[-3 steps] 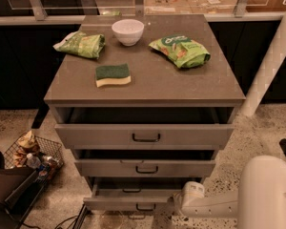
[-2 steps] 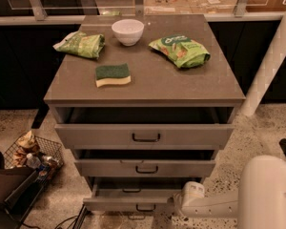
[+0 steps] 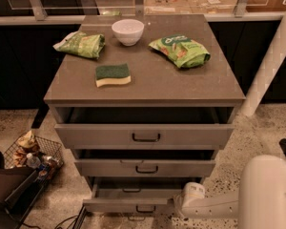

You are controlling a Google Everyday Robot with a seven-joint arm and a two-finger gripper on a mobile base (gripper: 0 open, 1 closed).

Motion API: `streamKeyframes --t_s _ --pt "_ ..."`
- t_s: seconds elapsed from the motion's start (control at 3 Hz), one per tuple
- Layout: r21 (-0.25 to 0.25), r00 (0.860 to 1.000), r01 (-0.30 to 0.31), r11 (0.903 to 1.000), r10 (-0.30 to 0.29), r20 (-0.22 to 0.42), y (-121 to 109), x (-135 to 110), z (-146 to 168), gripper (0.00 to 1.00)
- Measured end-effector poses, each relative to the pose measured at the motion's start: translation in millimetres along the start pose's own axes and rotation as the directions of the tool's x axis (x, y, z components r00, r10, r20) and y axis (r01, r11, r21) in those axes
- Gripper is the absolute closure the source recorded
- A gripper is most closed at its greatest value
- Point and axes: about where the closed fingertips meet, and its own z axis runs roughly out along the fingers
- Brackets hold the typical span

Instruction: Open bottom drawer

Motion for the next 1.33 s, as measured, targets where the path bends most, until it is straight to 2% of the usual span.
streamKeyframes --t_s 1.33 --pt "-0.001 1.0 0.0 1.0 0.0 0.0 0.0 -0.1 -1.3 1.0"
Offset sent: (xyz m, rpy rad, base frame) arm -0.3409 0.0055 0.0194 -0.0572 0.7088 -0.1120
